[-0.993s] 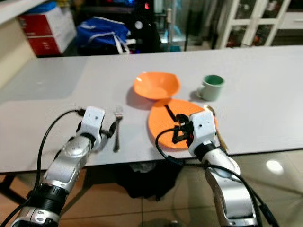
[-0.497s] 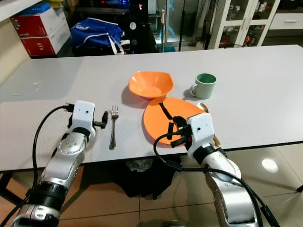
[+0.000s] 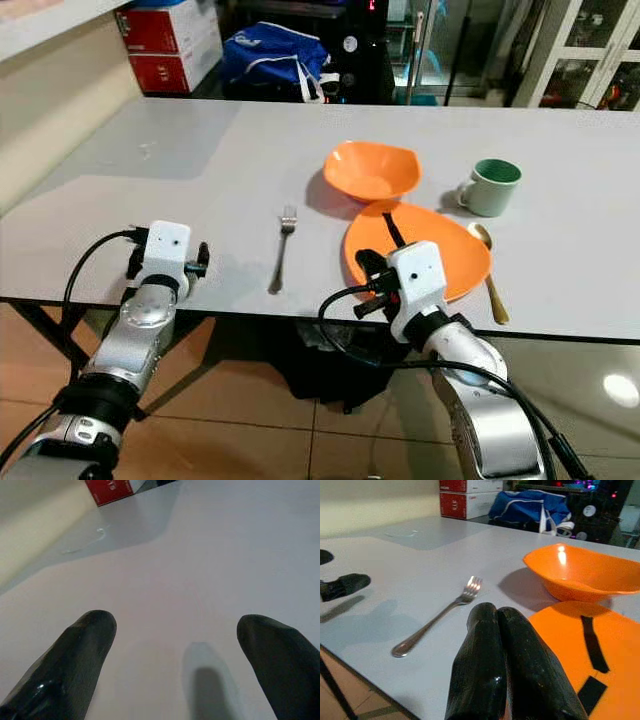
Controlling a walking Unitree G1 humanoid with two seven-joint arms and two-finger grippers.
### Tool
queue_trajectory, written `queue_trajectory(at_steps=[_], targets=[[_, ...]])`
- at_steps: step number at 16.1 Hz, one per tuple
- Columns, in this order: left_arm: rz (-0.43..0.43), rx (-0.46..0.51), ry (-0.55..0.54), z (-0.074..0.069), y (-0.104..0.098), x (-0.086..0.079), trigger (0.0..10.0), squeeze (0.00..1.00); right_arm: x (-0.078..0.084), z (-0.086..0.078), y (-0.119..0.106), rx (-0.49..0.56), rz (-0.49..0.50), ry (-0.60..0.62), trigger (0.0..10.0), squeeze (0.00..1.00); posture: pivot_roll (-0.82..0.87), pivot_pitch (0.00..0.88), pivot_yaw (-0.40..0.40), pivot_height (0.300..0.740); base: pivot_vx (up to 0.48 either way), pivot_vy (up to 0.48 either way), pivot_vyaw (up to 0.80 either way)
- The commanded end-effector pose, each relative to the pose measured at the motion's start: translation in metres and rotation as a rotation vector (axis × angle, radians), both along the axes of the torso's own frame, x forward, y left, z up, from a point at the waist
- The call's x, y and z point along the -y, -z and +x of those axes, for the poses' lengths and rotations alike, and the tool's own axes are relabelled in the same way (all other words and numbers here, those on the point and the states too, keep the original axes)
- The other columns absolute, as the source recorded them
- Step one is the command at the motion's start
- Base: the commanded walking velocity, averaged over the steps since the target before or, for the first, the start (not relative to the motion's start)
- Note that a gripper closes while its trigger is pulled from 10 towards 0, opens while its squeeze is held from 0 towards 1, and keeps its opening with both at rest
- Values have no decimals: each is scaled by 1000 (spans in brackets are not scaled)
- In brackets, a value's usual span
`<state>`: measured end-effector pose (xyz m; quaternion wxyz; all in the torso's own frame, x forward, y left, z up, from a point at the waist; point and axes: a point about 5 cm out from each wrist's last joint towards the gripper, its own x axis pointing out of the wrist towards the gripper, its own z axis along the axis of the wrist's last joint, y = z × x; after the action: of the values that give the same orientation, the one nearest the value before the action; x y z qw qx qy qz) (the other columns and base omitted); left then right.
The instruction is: Setting the table
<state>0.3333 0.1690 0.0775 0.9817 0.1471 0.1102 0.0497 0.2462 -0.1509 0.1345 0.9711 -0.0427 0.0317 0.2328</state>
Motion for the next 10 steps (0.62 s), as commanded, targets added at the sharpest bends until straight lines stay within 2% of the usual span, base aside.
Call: queue_trajectory(at_steps=[1,5,10], targets=[[-6,31,36,6,-6,5,10000,0,-1,-2,-3,0,-1,-14,10000,0,-170,0,45,740,0,0,0],[-16,41,141,20,-10,17,10000,0,5,3,-4,-7,-2,81,10000,0,-185,0,52,740,0,0,0],[8,-45,179,29,-6,24,10000,0,6,1,-7,4,-1,108,10000,0,-213,0,68,740,0,0,0]])
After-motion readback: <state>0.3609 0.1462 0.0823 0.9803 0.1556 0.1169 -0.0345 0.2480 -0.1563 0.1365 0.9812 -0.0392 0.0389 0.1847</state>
